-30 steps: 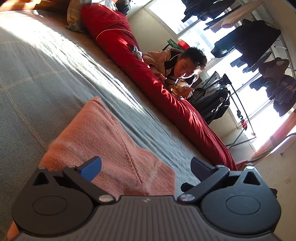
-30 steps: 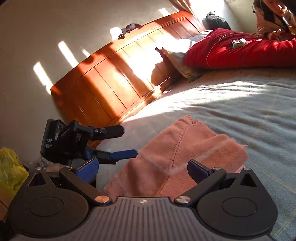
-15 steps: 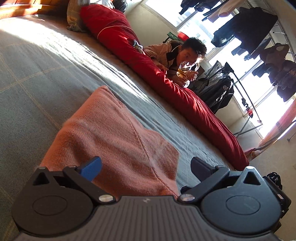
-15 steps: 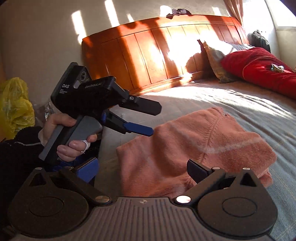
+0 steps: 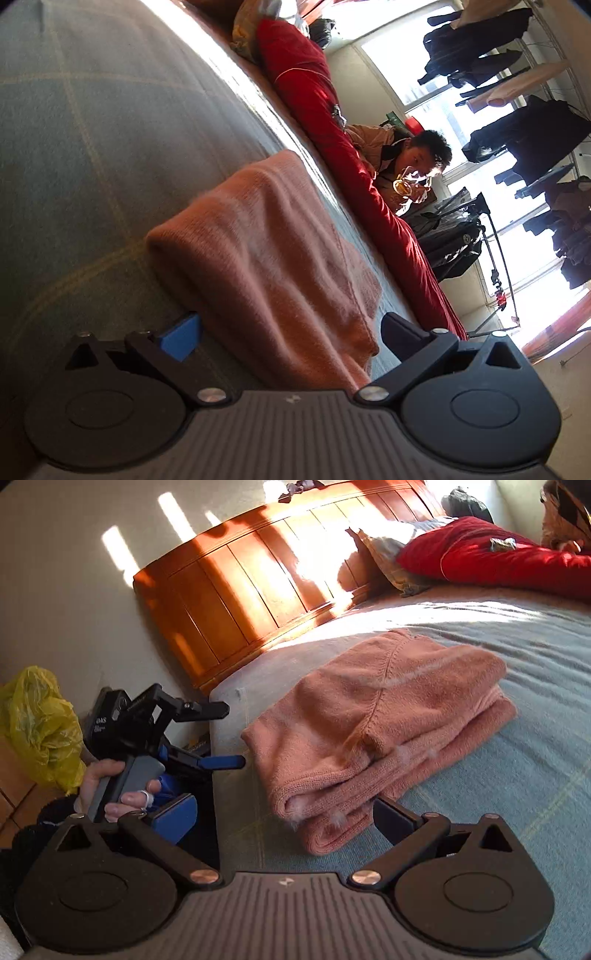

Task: Fold clothes

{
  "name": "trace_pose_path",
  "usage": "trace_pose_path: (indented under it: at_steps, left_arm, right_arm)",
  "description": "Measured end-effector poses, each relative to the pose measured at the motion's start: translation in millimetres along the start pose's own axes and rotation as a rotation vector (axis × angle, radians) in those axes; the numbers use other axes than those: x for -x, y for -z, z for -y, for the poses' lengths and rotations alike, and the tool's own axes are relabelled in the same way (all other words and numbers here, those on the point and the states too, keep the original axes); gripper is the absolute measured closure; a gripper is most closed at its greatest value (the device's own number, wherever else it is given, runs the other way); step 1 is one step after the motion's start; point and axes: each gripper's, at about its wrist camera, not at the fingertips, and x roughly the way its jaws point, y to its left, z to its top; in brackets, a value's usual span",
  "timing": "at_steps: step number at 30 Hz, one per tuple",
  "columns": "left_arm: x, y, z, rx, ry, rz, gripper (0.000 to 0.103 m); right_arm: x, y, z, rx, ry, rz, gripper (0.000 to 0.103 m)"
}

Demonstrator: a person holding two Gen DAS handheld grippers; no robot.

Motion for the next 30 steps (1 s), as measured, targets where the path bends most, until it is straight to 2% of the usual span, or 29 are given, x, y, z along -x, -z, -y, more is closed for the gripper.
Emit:
trace_pose_path:
  at_steps: [2, 5, 6, 9, 13, 17, 23, 27, 30]
  left_arm:
    - [-6, 4, -14, 0.058, 0.009, 0.015, 0.001]
    - [-9, 2, -22, 0.106, 0.044, 0.062, 0.001]
    - [-11, -1, -22, 0.113, 0.044, 0.066, 0.001]
    - [-15, -9, -19, 0.105, 0.023, 0.074, 0.001]
    - [-23, -19, -16, 0.103, 0.003, 0.095, 0.001]
    - [-26, -18, -11, 0.113, -0.003, 0.121, 0.001]
    - [-22, -19, -19, 0.166, 0.06, 0.143, 0.001]
    - [-21, -39, -10, 0.139, 0.063, 0.14, 0.001]
    - [-13, -53, -1, 0.086, 0.039, 0.173, 0.001]
  right_arm:
    - [3, 6, 3, -0.041, -0.009, -0.006, 0.0]
    - [-13, 9, 25, -0.174, -0.014, -0.031, 0.0]
    - [-18, 10, 32, -0.219, -0.018, -0.036, 0.0]
    - [-25, 6, 48, -0.353, -0.054, 0.02, 0.0]
    - [-40, -8, 62, -0.461, -0.055, 0.044, 0.0]
    - [-47, -15, 61, -0.466, -0.058, 0.044, 0.0]
    - [-56, -25, 60, -0.475, -0.062, 0.045, 0.0]
    - [-58, -36, 44, -0.456, -0.095, 0.043, 0.0]
    - [-63, -43, 27, -0.414, -0.127, 0.021, 0.0]
